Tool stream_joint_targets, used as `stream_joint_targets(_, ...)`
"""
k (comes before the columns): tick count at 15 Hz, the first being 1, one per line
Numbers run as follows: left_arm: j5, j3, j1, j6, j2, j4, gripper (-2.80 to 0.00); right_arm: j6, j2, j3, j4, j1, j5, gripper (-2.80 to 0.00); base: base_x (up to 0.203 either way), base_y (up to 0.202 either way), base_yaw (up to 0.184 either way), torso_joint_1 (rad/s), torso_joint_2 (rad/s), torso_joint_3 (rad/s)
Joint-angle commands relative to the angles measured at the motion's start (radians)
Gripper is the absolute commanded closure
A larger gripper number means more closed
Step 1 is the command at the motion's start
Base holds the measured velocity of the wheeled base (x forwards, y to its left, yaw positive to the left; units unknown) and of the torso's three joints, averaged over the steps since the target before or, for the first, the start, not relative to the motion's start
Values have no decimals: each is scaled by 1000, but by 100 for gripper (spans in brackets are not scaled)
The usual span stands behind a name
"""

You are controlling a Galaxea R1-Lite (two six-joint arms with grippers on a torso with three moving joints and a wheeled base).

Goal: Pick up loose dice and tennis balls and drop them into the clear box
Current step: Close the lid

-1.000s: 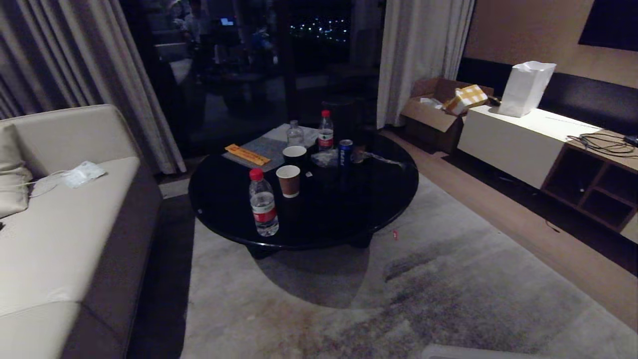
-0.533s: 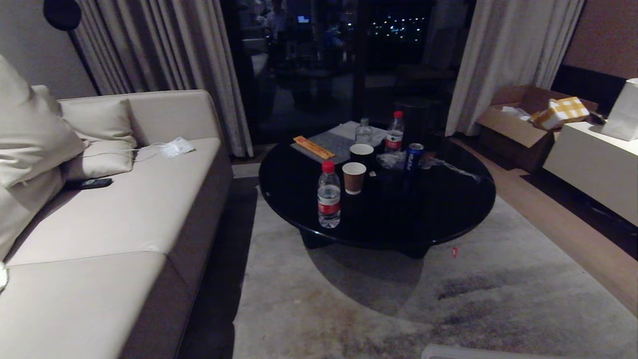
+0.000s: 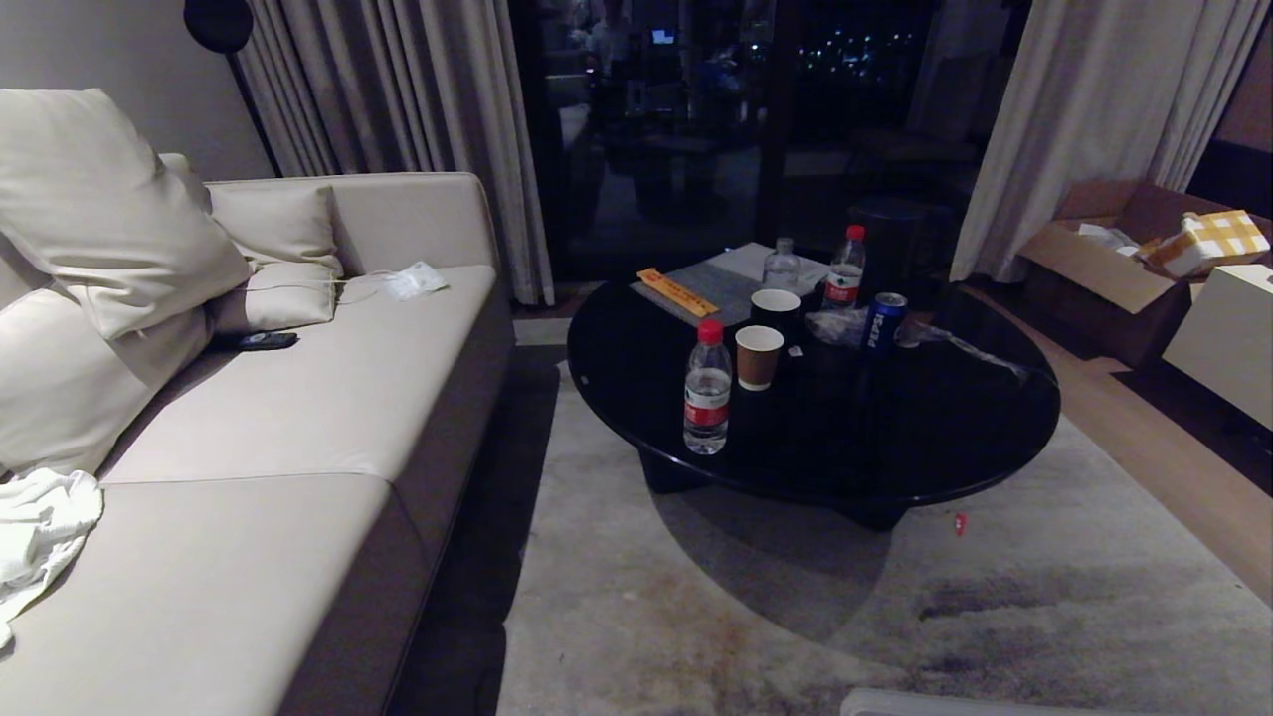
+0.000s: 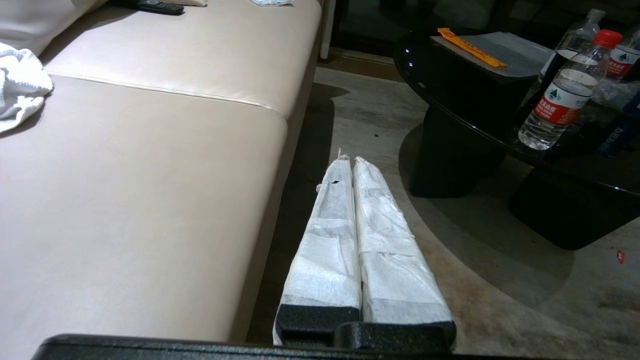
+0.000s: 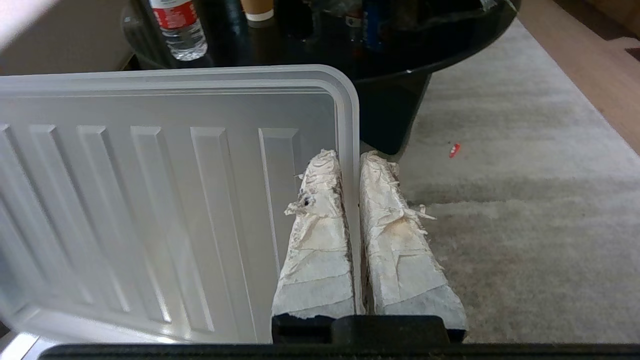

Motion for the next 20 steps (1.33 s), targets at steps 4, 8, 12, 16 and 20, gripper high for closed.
stream_joint_targets(4,1,2,0,-1,1,0,0,2,2,0,1,1,-1,0,-51,0,0,2,1,0)
stream_joint_targets(8,1,1,0,-1,1,0,0,2,2,0,1,1,-1,0,-186,0,0,3,0,1)
stream_joint_targets(12,1,2,0,-1,1,0,0,2,2,0,1,-1,-1,0,-183,0,-1,1,3,2)
stream_joint_targets(16,1,2,0,-1,1,0,0,2,2,0,1,0,-1,0,-183,0,-1,3,1,2)
stream_joint_targets(20,1,2,0,-1,1,0,0,2,2,0,1,-1,-1,0,-182,0,-1,3,2,1)
